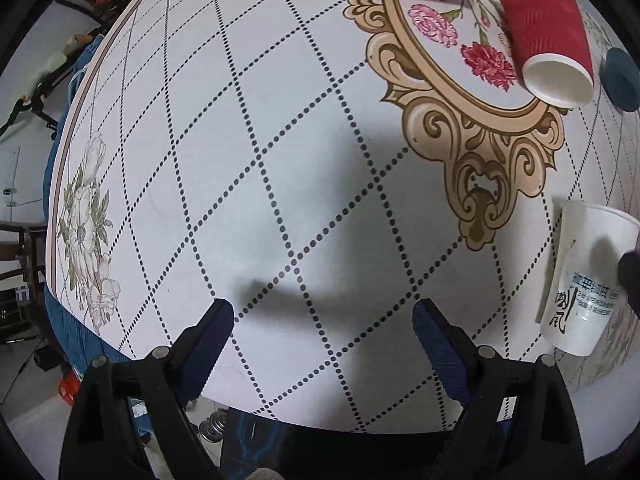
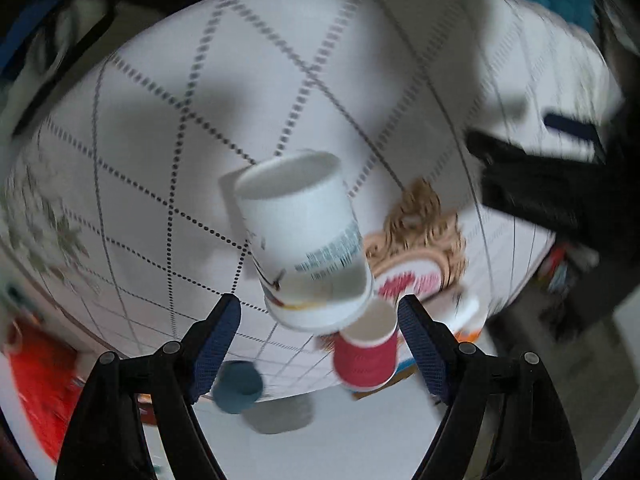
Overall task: Flip cup upside down
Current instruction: 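Rotate the held white paper cup rim-down with the right tool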
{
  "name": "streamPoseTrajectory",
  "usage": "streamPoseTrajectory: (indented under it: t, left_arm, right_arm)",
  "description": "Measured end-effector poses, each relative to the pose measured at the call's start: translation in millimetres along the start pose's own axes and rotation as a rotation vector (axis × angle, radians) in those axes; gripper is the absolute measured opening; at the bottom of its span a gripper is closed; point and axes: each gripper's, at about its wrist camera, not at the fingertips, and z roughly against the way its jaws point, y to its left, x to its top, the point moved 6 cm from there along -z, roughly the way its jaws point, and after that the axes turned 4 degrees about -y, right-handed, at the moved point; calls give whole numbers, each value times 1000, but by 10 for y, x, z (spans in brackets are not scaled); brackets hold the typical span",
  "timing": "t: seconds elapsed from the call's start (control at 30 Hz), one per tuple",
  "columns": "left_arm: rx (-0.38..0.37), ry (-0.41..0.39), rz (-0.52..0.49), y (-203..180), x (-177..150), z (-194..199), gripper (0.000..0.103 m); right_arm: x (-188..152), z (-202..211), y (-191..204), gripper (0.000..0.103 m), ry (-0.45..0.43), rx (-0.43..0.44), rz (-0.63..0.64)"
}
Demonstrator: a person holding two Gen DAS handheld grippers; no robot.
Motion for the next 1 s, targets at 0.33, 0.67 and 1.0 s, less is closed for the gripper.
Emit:
streamPoseTrajectory:
  t: [0.33, 0.67, 1.0]
  left_arm:
    - [6, 3, 32, 19, -137, -41, 92]
    - [13, 21, 83, 379, -342, -143, 92]
    - [25, 9, 100, 688, -372, -102, 92]
  right_arm:
    - [208, -189, 66, 83, -74, -55, 235]
    - [184, -482, -60, 65, -85, -40, 263]
    - [179, -549, -466, 64, -63, 24, 58]
